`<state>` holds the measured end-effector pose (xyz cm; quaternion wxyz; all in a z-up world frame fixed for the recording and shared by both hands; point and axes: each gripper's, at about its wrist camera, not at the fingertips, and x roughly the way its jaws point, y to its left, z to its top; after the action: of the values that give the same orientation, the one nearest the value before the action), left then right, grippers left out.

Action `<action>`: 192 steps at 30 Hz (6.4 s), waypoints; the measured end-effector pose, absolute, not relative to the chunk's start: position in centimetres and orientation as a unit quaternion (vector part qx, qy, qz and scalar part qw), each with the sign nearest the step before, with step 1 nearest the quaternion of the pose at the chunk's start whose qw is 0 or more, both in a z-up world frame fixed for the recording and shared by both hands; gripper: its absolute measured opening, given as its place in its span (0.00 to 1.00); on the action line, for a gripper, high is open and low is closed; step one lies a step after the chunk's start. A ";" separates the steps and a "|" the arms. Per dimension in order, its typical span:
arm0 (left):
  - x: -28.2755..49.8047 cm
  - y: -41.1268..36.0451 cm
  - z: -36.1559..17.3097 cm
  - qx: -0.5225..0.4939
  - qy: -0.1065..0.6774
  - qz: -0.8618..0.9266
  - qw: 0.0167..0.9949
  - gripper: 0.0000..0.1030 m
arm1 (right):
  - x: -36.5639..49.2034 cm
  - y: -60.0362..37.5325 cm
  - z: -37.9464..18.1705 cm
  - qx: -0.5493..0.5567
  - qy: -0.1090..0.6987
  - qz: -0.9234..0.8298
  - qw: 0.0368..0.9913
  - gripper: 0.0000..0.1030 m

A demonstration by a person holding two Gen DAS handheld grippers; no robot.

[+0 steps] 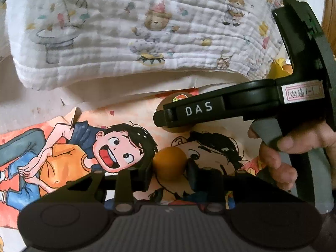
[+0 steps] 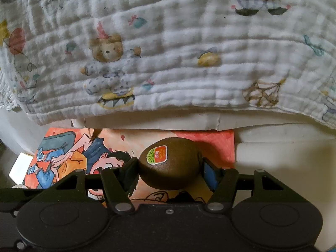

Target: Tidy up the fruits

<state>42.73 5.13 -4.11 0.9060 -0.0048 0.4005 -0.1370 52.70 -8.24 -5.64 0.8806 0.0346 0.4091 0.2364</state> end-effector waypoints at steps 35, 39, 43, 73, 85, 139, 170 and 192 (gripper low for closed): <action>33.3 4.0 4.6 0.005 0.353 -0.148 0.924 0.36 | 41.0 -17.9 1.6 0.082 0.375 0.244 0.890 0.63; 31.0 2.9 5.2 0.011 0.350 -0.154 0.924 0.36 | 37.9 -20.8 2.9 0.088 0.363 0.233 0.898 0.63; 29.0 1.9 5.4 0.005 0.349 -0.164 0.923 0.36 | 34.7 -23.4 3.6 0.091 0.356 0.220 0.904 0.63; 21.4 -7.8 0.9 0.109 0.401 -0.250 0.875 0.36 | 22.3 -29.0 -0.8 -0.019 0.342 0.267 0.901 0.63; 22.1 -9.5 0.2 0.153 0.427 -0.250 0.855 0.37 | 22.8 -27.4 -1.5 -0.119 0.341 0.318 0.877 0.63; 18.3 -5.8 3.4 0.114 0.381 -0.171 0.902 0.95 | 20.8 -28.1 1.5 -0.102 0.320 0.295 0.895 0.92; 7.7 -0.7 5.0 0.000 0.290 -0.037 0.956 1.00 | 7.5 -25.0 3.2 -0.031 0.155 0.157 0.975 0.99; 0.7 2.0 2.3 0.000 0.278 0.016 0.961 1.00 | 1.4 -23.9 1.1 -0.022 0.152 0.146 0.977 0.99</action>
<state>0.67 2.00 2.26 0.9605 -0.0005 0.2777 0.0160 1.43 -23.90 1.13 0.9774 -0.0223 0.1516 0.1456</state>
